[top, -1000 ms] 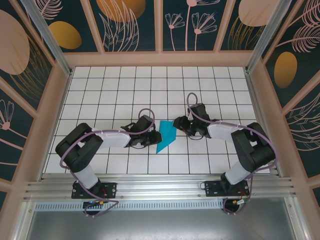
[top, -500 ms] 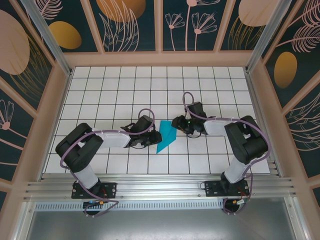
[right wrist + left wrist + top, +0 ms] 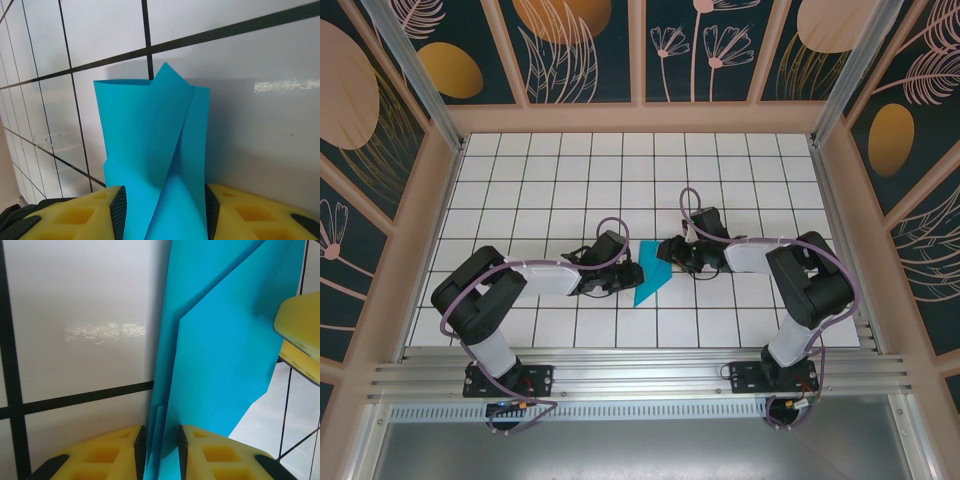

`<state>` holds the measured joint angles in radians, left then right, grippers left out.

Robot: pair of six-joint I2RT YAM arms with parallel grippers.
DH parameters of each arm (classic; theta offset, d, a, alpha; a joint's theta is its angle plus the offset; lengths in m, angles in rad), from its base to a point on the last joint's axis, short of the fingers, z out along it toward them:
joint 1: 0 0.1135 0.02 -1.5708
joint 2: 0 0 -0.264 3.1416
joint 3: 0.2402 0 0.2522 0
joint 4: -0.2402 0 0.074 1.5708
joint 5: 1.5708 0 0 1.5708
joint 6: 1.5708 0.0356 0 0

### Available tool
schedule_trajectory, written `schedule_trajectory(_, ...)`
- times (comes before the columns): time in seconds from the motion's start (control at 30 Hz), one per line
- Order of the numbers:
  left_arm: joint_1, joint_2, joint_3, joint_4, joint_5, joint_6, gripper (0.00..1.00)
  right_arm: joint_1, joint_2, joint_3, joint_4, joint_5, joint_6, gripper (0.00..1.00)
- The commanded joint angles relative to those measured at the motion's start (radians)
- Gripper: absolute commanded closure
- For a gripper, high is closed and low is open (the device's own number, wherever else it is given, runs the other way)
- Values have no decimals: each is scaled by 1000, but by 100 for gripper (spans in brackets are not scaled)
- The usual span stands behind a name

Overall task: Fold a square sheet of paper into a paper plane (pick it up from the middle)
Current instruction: Turn over the paper at the center of the table.

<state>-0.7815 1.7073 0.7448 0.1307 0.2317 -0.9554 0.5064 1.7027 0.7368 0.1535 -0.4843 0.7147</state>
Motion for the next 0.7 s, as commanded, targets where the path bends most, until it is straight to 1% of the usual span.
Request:
schedule_trajectory(0.0, -45, 53, -10, 74, 94, -23, 72, 3, -21, -32, 20, -48, -14, 53)
schedule_trajectory(0.07, -45, 52, -9, 74, 96, -23, 72, 1, -22, -45, 32, -56, -23, 54)
schedule_trajectory(0.2, -47, 52, -16, 93, 111, -25, 73, -1, -17, -60, 98, -114, -34, 55)
schedule_trajectory(0.3, -47, 49, -22, 107, 119, -31, 73, -5, -10, -49, 124, -138, -54, 57)
schedule_trajectory(0.43, -47, 42, -28, 121, 125, -38, 74, -13, 15, -26, 136, -173, -79, 57)
schedule_trajectory(0.57, -47, 40, -35, 147, 135, -53, 74, -12, 38, -14, 156, -185, -67, 57)
schedule_trajectory(0.67, -46, 40, -38, 160, 138, -60, 74, -10, 50, -16, 193, -197, -41, 61)
